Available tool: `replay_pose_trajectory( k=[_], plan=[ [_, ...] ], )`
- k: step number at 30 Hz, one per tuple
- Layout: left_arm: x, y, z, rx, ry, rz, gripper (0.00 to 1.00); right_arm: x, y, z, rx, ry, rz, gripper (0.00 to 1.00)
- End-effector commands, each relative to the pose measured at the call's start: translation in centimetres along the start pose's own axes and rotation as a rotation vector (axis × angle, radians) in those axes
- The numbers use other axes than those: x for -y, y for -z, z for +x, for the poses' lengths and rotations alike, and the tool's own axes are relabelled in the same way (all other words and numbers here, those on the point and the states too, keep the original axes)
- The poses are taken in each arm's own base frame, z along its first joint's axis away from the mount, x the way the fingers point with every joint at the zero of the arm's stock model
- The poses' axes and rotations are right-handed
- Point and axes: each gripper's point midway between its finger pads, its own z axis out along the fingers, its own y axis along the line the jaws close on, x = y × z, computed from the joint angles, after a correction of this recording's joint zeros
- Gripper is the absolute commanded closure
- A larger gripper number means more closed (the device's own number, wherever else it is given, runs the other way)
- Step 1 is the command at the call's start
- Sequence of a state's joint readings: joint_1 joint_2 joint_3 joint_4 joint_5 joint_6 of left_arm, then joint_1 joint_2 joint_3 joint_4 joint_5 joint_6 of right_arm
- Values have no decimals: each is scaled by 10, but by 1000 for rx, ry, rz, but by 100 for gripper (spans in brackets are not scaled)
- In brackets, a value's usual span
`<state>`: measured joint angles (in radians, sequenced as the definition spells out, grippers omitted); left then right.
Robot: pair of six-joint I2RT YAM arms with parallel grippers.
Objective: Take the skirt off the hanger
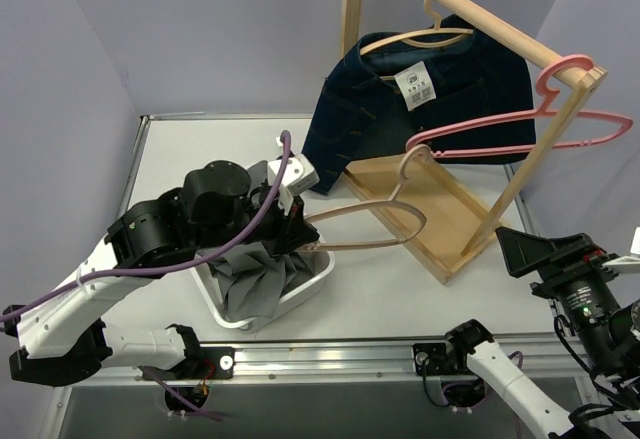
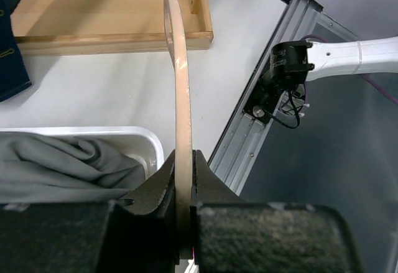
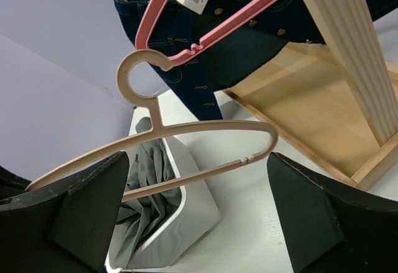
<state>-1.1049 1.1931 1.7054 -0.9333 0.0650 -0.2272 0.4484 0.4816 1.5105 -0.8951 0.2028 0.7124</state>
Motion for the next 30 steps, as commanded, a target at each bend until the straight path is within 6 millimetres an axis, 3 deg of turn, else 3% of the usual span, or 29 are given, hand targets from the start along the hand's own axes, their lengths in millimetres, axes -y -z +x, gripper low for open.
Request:
replay_pose_trajectory(
  k=[1,7,10,11,13,14,19,26,30],
  plan=[
    [-10,24,-6,58,-29,-49,98,12,7,-8,36,-11,45,12],
    [-43,55,-28,165,-13,-249,98,16,17,-6,46,-69,23,12],
    [-49,59,-51,227,-45,-291,98,15,16,-4,39,-77,12,13],
    [-48,51,-58,231,-60,-290,98,14,15,-3,33,-74,11,13],
    [-54,60,-77,268,-69,-343,98,15,13,-1,18,-64,26,13],
    [-54,52,-81,256,-81,-342,98,14,13,-2,14,-65,25,14],
    [-27,40,-118,337,-181,-192,98,13,20,-6,36,-86,8,14],
    [-11,2,-160,379,-285,-65,98,7,18,-5,22,-94,-6,14],
    [-1,-2,-185,441,-319,44,98,-1,12,-9,9,-75,-11,15]
  ],
)
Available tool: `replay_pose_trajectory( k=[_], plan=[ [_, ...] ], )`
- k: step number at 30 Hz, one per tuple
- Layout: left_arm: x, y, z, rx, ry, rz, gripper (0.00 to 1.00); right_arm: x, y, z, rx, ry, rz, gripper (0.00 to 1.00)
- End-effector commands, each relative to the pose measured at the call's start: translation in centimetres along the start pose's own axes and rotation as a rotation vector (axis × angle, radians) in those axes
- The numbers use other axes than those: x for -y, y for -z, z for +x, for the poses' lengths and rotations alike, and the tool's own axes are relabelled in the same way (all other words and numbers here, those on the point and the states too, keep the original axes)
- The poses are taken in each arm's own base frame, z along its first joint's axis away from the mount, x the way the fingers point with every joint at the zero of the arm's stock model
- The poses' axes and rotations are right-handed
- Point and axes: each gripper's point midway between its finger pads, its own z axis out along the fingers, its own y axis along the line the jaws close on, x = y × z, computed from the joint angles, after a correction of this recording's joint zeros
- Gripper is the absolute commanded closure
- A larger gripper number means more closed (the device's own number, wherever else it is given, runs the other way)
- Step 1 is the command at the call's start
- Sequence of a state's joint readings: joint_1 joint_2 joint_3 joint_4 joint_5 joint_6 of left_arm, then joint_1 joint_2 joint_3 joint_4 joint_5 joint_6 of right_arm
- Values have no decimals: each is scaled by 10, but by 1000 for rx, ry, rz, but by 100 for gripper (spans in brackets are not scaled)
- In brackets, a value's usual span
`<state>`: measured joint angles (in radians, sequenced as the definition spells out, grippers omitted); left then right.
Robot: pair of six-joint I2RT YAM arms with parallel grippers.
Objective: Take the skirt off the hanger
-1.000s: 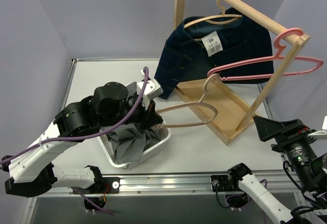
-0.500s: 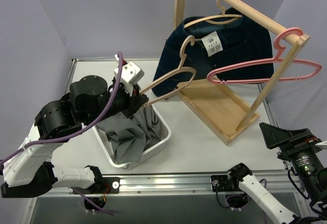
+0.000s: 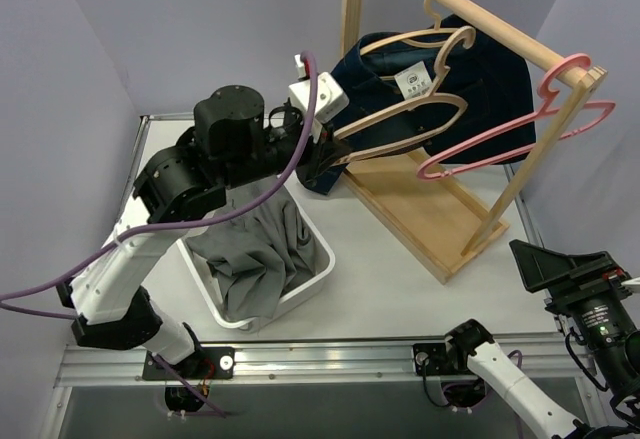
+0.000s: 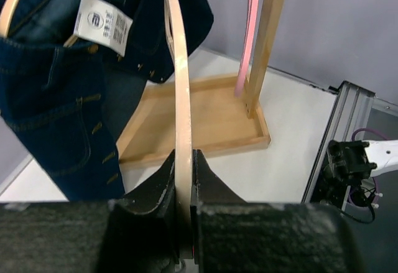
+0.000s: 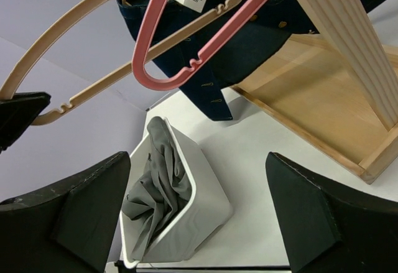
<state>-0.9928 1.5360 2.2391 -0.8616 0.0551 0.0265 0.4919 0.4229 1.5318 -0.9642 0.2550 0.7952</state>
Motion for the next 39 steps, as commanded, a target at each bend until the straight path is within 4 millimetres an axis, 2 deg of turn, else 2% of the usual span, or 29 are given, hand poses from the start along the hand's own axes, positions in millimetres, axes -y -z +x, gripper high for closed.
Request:
replay_pose_trajectory(
  k=[1,2,4,5,6,7,8,10,12,15,17,20,23,24,27,28,29,30,31,32,34,35,37,39],
  plan=[
    [13,8,-56,199,-67,133,98,-13,-13,-4,-16,23,-3,15],
    [12,2,-61,218,-64,145,98,-12,-13,-5,-10,23,9,15],
    [10,2,-73,252,-51,178,98,-14,-10,-9,-6,16,5,15],
    [8,-10,-69,237,-45,190,98,-16,-9,-10,-2,13,-3,15],
    [8,-12,-71,243,-41,204,98,-16,-6,-12,7,8,-13,15],
    [3,-11,-81,268,-22,197,98,-15,-7,-11,10,-10,-12,15],
    [2,-26,-75,248,2,214,98,-15,-6,-12,15,-18,-11,15],
    [5,-29,-82,266,10,245,98,-16,-6,-10,10,-17,-23,15],
    [3,-44,-79,264,46,255,98,-15,-7,-9,10,-27,-21,15],
    [5,-61,-73,250,64,292,98,-18,-11,-6,-2,-24,-27,15],
    [5,-74,-61,215,89,298,98,-15,-15,-3,-6,-21,-13,15],
    [8,-86,-48,188,110,327,98,-18,-18,-1,-6,-29,-33,15],
    [7,-93,-38,164,121,329,98,-12,-24,3,-18,1,2,15],
    [8,-100,-27,138,139,337,98,-9,-26,6,-20,1,11,15],
    [9,-110,-15,117,149,344,98,-12,-32,9,-22,4,-4,15],
    [9,-112,-10,101,152,343,95,-11,-33,9,-25,14,1,15],
    [10,-113,-5,85,154,340,88,-11,-35,10,-28,17,6,15],
    [4,-118,7,56,156,299,76,-10,-36,11,-33,24,15,15],
    [2,-111,3,68,148,270,62,-10,-38,12,-35,24,19,15],
    [-4,-109,4,72,146,235,40,-10,-38,12,-34,25,14,15],
    [-25,-102,7,95,125,115,25,-11,-39,13,-42,36,10,15],
    [-30,-98,7,107,113,85,12,-10,-39,13,-42,38,14,15],
    [-45,-87,9,128,75,22,3,-8,-37,18,-56,40,15,15],
    [-59,-79,8,137,55,-28,6,-6,-34,19,-52,29,5,15]
  ],
)
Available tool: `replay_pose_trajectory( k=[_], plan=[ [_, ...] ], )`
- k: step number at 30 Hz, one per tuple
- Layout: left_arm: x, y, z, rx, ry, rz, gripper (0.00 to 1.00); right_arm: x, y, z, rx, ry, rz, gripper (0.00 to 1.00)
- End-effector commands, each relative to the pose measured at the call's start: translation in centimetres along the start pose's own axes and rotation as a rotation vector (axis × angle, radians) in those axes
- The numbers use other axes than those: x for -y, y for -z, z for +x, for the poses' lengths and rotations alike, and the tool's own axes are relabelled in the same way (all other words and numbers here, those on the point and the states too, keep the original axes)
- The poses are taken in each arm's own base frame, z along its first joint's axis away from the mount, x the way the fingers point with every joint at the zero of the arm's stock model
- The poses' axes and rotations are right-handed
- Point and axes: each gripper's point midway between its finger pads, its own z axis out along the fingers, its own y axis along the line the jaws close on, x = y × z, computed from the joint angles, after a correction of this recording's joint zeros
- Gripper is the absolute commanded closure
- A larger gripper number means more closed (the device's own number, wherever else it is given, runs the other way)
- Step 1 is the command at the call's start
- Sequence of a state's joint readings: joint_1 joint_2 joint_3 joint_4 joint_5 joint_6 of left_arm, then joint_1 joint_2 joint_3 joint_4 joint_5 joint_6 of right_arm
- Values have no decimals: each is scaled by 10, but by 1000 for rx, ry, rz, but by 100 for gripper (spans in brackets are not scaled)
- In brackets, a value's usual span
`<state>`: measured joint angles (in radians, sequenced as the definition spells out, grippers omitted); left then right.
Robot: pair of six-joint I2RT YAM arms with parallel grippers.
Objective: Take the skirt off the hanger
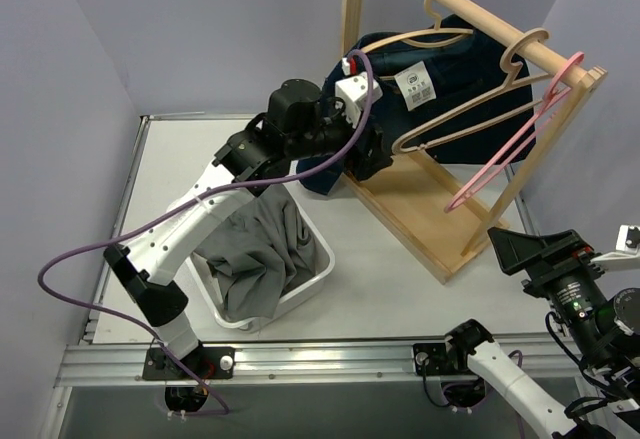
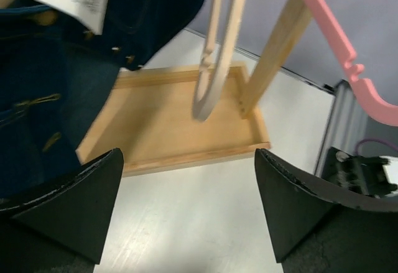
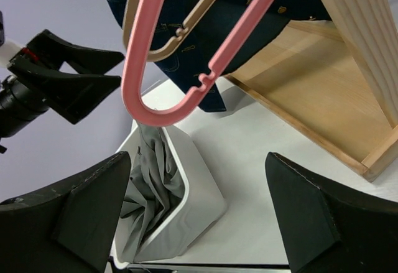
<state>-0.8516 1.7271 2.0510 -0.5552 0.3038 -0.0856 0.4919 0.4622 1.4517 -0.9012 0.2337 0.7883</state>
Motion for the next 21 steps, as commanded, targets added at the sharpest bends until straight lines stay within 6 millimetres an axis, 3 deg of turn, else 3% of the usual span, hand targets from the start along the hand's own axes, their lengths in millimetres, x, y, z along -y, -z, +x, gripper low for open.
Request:
replay_pose_trajectory(
  k=[1,4,5,9,13,15,21],
  plan=[
    [-23,52,-71,234,-108,-155,6,-3,-4,1,3,1,-22,15],
    [-53,68,-78,260,-103,-238,6,-1,-4,2,2,7,-12,15],
    [-72,75,-83,277,-99,-301,6,-1,-5,2,2,9,-10,15],
    [-110,84,-99,333,-188,-357,6,-5,-11,5,-21,22,-13,15],
    [-132,71,-110,397,-254,-242,6,-2,-11,11,-50,36,-1,15],
    [-128,64,-114,423,-310,-151,6,1,-9,9,-41,33,12,16],
    [-145,20,-114,427,-371,-15,6,4,-12,8,-48,49,51,16]
  ],
)
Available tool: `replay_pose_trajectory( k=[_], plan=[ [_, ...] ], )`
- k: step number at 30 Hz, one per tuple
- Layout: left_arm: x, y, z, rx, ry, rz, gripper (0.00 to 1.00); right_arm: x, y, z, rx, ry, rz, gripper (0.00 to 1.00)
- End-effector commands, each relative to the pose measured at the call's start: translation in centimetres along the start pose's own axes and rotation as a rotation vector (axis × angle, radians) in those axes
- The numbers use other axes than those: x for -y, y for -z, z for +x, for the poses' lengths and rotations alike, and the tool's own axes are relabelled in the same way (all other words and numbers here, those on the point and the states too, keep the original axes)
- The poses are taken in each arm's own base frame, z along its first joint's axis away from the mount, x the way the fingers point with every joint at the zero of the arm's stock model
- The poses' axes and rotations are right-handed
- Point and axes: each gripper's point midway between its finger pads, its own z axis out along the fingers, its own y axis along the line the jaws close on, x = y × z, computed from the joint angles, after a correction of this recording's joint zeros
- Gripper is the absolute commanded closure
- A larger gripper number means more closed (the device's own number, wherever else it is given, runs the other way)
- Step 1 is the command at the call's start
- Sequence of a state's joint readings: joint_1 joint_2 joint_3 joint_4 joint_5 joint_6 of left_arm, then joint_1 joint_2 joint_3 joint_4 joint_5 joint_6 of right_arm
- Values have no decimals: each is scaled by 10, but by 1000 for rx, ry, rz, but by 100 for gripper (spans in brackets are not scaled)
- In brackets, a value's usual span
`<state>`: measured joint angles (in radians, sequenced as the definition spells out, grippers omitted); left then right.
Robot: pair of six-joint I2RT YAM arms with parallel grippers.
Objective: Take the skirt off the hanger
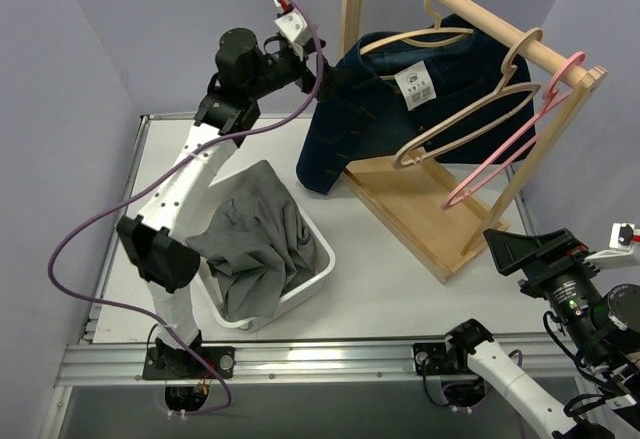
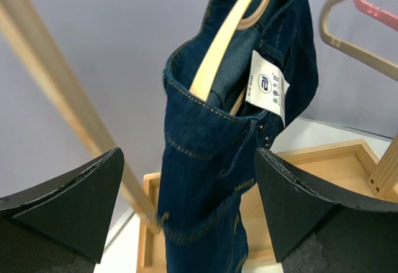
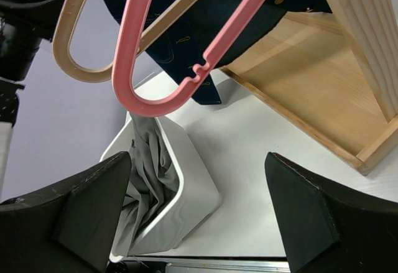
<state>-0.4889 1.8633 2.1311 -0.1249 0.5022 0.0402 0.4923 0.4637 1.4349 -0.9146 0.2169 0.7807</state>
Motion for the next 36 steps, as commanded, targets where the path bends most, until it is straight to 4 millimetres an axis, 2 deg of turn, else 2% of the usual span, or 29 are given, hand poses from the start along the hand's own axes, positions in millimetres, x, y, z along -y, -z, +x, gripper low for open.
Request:
replay_pose_trajectory(
  k=[1,3,4,8,10,12,13,15,16,19,20,22,23,24,27,28,30,31,32,36],
  plan=[
    [14,-23,-12,100,-70,163,6,1,-10,-1,-22,36,48,16],
    [13,-30,-12,128,-76,179,6,2,-11,0,-22,35,57,16],
    [10,-37,-2,126,-74,178,6,3,-12,0,-17,32,60,16],
    [-8,-51,16,128,-66,114,6,7,-14,1,-11,31,77,16],
    [-9,-57,30,117,-46,130,6,7,-15,1,-16,35,82,16],
    [-2,-60,30,119,-9,169,6,7,-16,-1,-17,44,92,16],
    [-1,-62,38,108,9,178,6,8,-15,-1,-16,47,95,16],
    [-2,-64,41,100,55,162,5,9,-15,-2,-12,48,102,16],
    [-3,-63,39,103,75,154,1,9,-15,-2,-13,51,98,16],
    [5,-59,35,128,143,174,23,11,-13,1,-11,54,89,16],
    [8,-59,35,132,155,182,39,11,-13,0,-8,54,88,16],
    [14,-59,31,140,193,197,62,7,-11,-2,-9,50,75,16],
    [17,-60,31,139,206,201,88,4,-13,-3,-16,52,75,16],
    [20,-60,29,140,236,202,97,1,-13,-4,-13,51,63,16],
    [21,-60,27,133,309,172,98,-4,-12,-7,-7,49,39,16],
    [20,-55,17,140,322,148,98,-5,-12,-5,-13,48,35,16],
    [20,-52,14,143,374,113,98,-2,-10,-4,-13,40,35,16],
    [23,-44,-3,168,383,114,98,-2,-10,-3,-12,35,32,16],
    [25,-41,-5,172,397,126,98,-3,-7,-4,-7,29,20,16],
    [54,-24,-55,217,470,260,98,-3,1,-10,9,28,12,16]
  ],
)
